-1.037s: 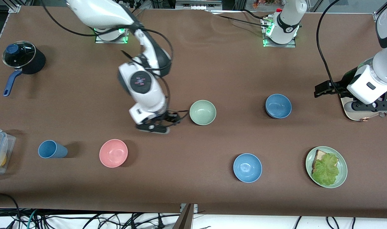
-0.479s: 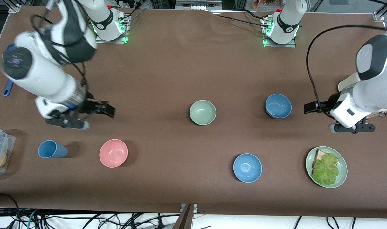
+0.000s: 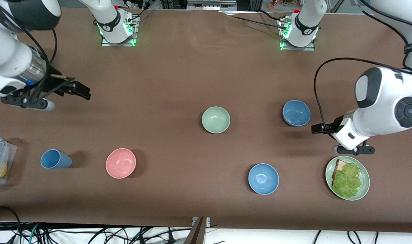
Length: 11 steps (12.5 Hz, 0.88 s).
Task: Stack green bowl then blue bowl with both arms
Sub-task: 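Retract the right gripper while the left gripper reaches the blue bowl, then close the left gripper on the blue bowl's rim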
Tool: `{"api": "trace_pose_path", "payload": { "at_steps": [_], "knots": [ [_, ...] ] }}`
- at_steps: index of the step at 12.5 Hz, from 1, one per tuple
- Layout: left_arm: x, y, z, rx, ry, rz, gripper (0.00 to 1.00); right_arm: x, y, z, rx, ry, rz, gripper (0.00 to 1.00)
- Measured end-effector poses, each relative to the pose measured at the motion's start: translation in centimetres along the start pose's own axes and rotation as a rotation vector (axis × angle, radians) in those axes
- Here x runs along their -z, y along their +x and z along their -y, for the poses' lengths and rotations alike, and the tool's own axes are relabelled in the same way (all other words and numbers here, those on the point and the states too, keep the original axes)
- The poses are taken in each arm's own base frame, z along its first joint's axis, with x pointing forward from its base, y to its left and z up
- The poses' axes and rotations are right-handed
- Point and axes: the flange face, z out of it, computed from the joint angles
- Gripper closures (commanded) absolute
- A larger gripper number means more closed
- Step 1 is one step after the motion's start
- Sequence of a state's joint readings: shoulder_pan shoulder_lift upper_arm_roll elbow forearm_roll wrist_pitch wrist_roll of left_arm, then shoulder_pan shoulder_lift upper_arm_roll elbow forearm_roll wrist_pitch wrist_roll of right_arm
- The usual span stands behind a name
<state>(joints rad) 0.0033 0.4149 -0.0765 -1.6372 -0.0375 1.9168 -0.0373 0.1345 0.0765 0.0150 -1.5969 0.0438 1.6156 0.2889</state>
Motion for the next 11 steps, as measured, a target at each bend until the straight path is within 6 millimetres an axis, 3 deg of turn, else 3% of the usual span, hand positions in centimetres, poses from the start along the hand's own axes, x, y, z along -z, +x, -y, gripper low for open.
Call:
{"api": "trace_pose_path", "payload": {
  "at_steps": [4, 11],
  "knots": [
    [-6.7, -2.6, 3.1, -0.065, -0.041, 0.004, 0.01, 1.4, -0.5, -2.2, 0.024, -0.001, 0.003, 0.00],
    [-15.9, -10.4, 6.1, -0.115, -0.158, -0.113, 0.02, 1.9, -0.3, -2.8, 0.051, 0.001, -0.009, 0.00]
  ]
}}
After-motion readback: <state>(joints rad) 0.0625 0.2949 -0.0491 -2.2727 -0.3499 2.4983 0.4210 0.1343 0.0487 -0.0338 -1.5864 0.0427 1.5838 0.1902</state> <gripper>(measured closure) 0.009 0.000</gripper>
